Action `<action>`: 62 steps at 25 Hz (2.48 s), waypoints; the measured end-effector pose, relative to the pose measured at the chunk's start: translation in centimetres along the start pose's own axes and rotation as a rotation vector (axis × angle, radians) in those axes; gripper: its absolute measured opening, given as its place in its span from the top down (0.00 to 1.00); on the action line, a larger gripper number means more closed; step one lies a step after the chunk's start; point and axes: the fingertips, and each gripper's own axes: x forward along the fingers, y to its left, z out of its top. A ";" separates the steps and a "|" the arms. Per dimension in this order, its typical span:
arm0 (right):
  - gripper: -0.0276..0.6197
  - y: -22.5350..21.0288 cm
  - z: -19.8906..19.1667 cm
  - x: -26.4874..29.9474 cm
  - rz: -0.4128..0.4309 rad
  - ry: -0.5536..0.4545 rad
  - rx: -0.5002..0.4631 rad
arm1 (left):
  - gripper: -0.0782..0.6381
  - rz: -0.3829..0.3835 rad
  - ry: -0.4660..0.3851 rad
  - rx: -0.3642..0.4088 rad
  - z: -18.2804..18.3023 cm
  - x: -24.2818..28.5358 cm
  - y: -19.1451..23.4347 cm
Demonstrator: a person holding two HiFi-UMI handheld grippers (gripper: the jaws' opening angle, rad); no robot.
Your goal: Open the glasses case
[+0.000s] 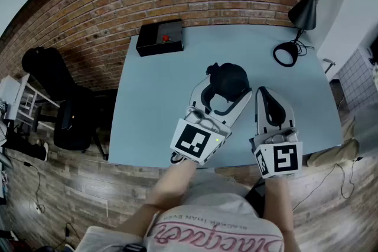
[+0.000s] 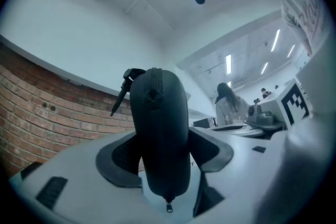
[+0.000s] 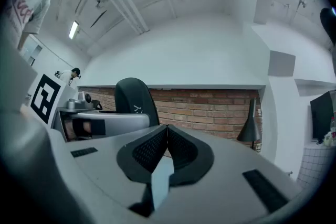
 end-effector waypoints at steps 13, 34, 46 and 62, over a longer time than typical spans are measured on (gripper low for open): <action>0.93 1.3 0.3 0.0 0.016 -0.007 -0.002 | 0.51 0.006 -0.012 -0.002 0.3 -1.3 0.2; 0.92 5.9 0.5 1.1 0.133 0.013 0.045 | 0.51 0.083 -0.062 -0.238 2.8 -5.0 5.1; 0.90 11.8 1.4 5.7 0.266 0.098 0.048 | 0.51 0.102 -0.119 -0.381 7.1 -7.4 12.0; 0.82 16.6 0.6 7.4 0.298 0.154 0.096 | 0.51 0.053 -0.085 -0.452 8.4 -6.8 12.3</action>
